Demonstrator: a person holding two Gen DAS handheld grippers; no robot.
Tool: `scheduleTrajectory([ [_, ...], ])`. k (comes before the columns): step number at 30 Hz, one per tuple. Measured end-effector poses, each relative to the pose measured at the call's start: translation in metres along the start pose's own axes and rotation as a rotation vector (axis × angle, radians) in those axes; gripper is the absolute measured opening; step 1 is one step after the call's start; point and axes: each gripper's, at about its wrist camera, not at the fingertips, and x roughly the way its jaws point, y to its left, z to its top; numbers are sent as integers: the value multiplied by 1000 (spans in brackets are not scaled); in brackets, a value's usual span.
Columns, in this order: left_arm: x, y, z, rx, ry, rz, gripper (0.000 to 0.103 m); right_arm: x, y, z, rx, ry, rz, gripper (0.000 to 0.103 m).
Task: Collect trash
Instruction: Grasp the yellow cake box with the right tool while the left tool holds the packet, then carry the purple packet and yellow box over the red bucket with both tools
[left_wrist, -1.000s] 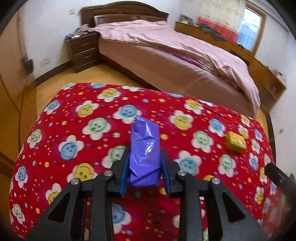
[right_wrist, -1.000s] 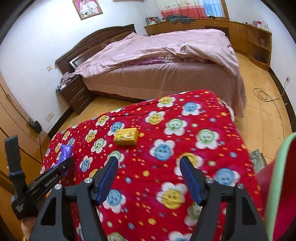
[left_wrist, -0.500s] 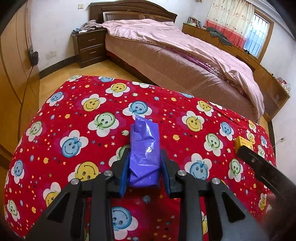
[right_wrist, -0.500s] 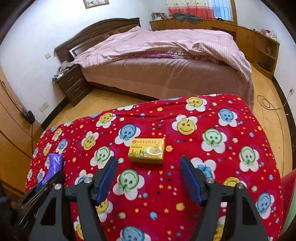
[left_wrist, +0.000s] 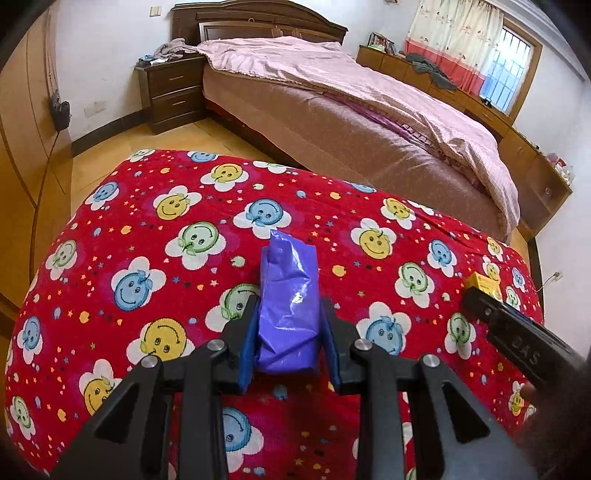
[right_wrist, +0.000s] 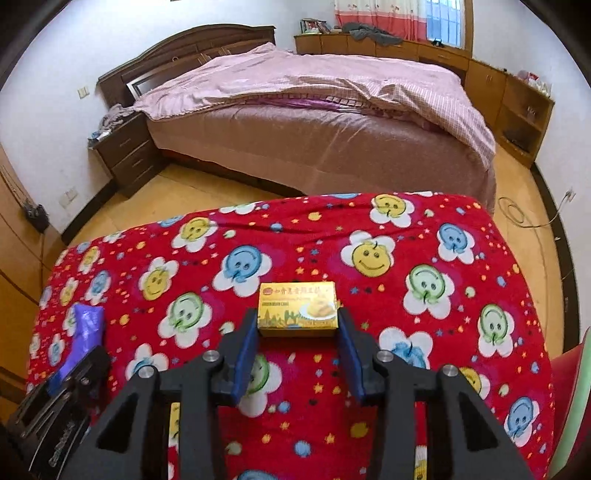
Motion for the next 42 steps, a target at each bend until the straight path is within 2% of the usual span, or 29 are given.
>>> scheduleTrajectory([
  [7,-9,-9,-3,23,-10,-28,31,-33,-6,-13,-30,-40,-5,44],
  [16,-23,-32,-9,82,-18,-72,31,-84,-25,-33,-7,-85,13,44],
  [27,-51,-61,-19,146,-17,-177,31,-126,-55,-57,42,-120,8,44],
  [42,-82,-112,-54,297,18,-320,31,-176,-121,-101,152,-174,-93,44],
])
